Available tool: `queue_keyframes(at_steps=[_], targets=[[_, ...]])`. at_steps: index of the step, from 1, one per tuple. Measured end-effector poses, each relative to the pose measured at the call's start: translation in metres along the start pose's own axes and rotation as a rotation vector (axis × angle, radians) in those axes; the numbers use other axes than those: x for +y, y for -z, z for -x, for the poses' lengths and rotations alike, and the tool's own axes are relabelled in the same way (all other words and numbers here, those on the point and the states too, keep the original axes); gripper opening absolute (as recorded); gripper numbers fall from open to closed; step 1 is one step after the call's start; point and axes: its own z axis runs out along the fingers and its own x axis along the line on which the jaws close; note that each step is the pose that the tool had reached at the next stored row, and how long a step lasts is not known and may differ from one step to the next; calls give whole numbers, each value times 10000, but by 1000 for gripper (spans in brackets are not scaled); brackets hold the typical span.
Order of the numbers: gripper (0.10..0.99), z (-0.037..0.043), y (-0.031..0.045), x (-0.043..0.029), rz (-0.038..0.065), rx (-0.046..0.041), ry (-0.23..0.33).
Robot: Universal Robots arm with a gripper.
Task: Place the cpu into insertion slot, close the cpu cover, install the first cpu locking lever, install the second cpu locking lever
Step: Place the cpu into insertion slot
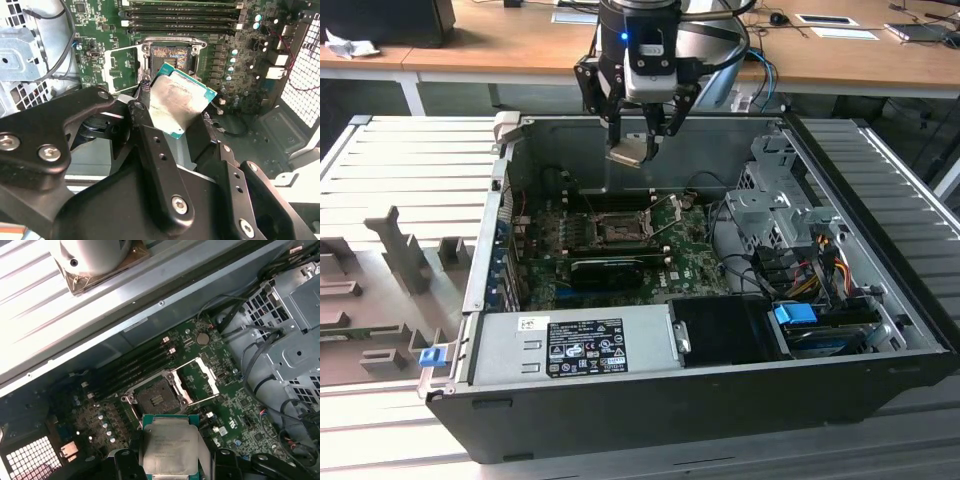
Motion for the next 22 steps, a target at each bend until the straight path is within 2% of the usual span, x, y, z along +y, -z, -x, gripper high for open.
queue_keyframes(at_steps=[10, 13, 16, 22], targets=[[529, 0, -9, -1, 15, -71, -794], [529, 0, -16, -2, 29, -138, -1543], [529, 1, -21, -2, 37, -170, -1914], [529, 1, -54, -5, 39, -183, -2055]])
